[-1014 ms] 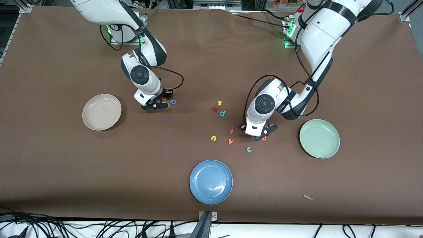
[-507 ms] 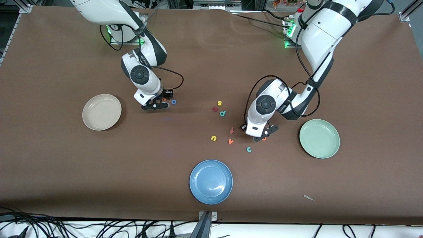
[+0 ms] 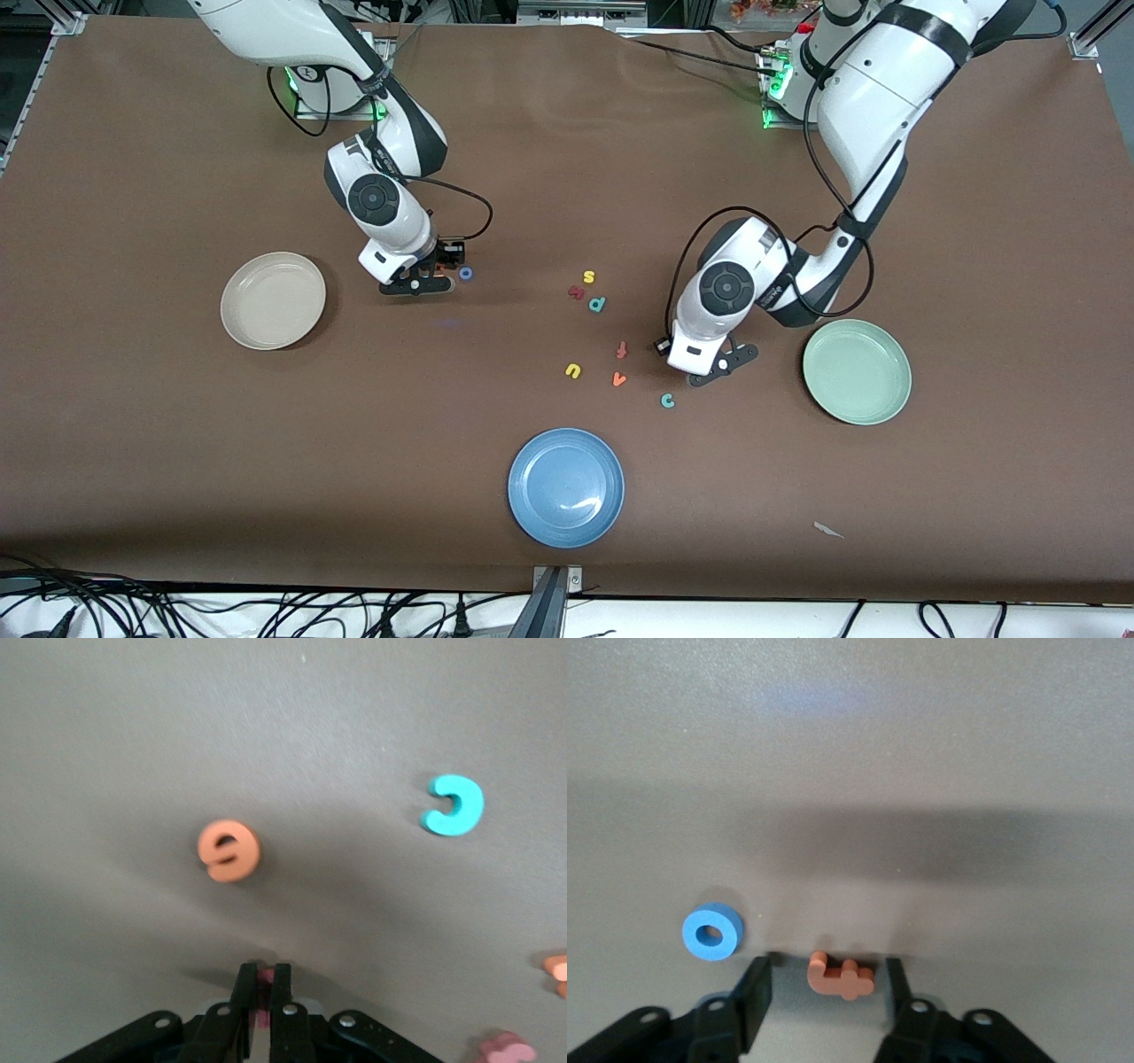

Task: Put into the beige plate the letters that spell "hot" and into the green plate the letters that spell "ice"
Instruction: 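Carry the pink i to the green plate while the right gripper lifts the t, then release the i on the green plate while the right gripper drops the t, then grasp the orange 9 with the left gripper while the right gripper reaches the yellow h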

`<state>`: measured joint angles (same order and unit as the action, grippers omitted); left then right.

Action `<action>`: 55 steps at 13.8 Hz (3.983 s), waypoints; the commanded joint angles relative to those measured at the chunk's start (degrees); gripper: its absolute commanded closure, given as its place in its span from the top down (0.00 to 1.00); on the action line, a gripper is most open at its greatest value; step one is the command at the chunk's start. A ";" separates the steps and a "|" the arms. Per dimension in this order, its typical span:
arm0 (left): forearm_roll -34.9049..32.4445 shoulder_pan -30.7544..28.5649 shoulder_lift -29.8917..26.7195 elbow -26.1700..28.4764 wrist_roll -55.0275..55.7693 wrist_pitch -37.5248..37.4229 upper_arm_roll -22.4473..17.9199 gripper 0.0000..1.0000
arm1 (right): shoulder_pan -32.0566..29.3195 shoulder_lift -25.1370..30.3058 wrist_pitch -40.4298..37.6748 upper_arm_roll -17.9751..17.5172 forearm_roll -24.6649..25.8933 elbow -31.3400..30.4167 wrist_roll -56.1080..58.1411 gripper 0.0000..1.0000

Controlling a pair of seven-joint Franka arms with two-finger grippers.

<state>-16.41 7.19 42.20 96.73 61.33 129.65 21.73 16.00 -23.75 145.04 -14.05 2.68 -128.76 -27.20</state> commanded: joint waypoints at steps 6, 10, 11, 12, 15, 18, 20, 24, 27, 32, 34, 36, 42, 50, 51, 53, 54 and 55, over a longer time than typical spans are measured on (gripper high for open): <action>-2.05 -8.68 -4.14 0.04 -21.58 -7.47 0.33 0.04 | 0.09 -0.07 0.86 -0.01 0.84 -0.09 -1.19 0.30; -2.05 -14.74 -5.37 0.13 -34.32 -8.54 0.24 0.04 | 0.09 -0.07 0.77 -0.01 0.84 -0.09 -1.19 0.20; -2.05 -16.23 -5.37 0.13 -37.39 -8.71 0.15 0.04 | 0.09 -0.07 0.68 -0.01 0.84 -0.09 -1.28 0.20; -2.13 -17.81 -5.37 0.04 -40.30 -8.71 0.15 0.04 | 0.09 0.10 0.51 -0.01 0.75 0.00 -1.19 0.19; -4.75 -20.46 -5.29 0.21 -47.16 -8.71 -0.29 0.04 | 0.00 0.98 -1.24 0.16 0.67 1.05 -0.84 0.19; -9.86 -22.66 -4.59 0.30 -51.12 -8.71 -0.29 0.11 | 0.00 2.91 -12.02 0.43 0.66 6.48 -0.93 0.19; -11.80 -23.71 -4.41 0.30 -54.89 -8.63 -0.29 0.61 | -0.09 4.23 -17.57 3.14 0.93 9.30 0.12 0.19; -10.49 -23.98 -4.67 0.04 -57.47 -8.71 0.15 1.00 | -0.09 7.57 -24.01 12.70 0.93 10.46 11.08 0.19; -6.81 -22.50 -4.67 -0.58 -52.30 -8.63 0.50 1.00 | -0.35 7.14 -23.49 22.90 1.10 10.72 26.53 0.19; 0.93 -17.05 -4.67 -0.84 -39.91 -8.10 0.50 1.00 | -5.00 0.38 -16.12 28.03 1.02 10.81 41.68 0.19; 2.08 -14.59 -4.50 -0.93 -33.59 -7.66 0.50 1.00 | -6.24 -1.38 -14.09 28.03 0.67 10.81 43.98 0.19; 2.79 -12.56 -3.89 -1.80 -29.10 -6.52 0.50 1.00 | -7.12 -2.00 -13.38 27.94 0.49 10.81 45.39 0.28; 3.58 -7.55 -1.07 -2.77 -17.40 -1.60 0.42 1.00 | -6.77 0.36 -14.26 27.24 -0.04 10.81 43.73 0.84; 3.14 -3.95 3.06 -5.23 -11.94 0.60 0.15 0.95 | -6.77 8.45 -22.00 13.46 -5.14 6.17 18.80 0.86; 3.14 -3.85 3.58 -5.67 -11.85 0.69 0.06 0.93 | -6.77 9.15 -20.17 10.83 -5.05 4.32 14.93 0.86; 3.05 -3.59 4.20 -6.11 -11.24 1.82 0.06 0.86 | -6.68 9.68 -16.21 6.25 -5.05 1.42 9.12 0.86; 2.97 -3.59 4.38 -6.11 -10.62 2.44 -0.02 0.82 | -6.68 9.42 -14.63 4.40 -5.05 0.45 6.83 0.86; 2.96 -3.59 4.38 -6.11 -10.53 2.62 -0.02 0.78 | -6.59 9.33 -13.31 2.56 -5.05 -0.52 4.46 0.86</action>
<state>-14.40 2.53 45.56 92.53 49.95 131.86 22.51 9.93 -16.42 128.73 -8.58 -1.79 -125.47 -18.92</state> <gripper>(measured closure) 0.128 0.141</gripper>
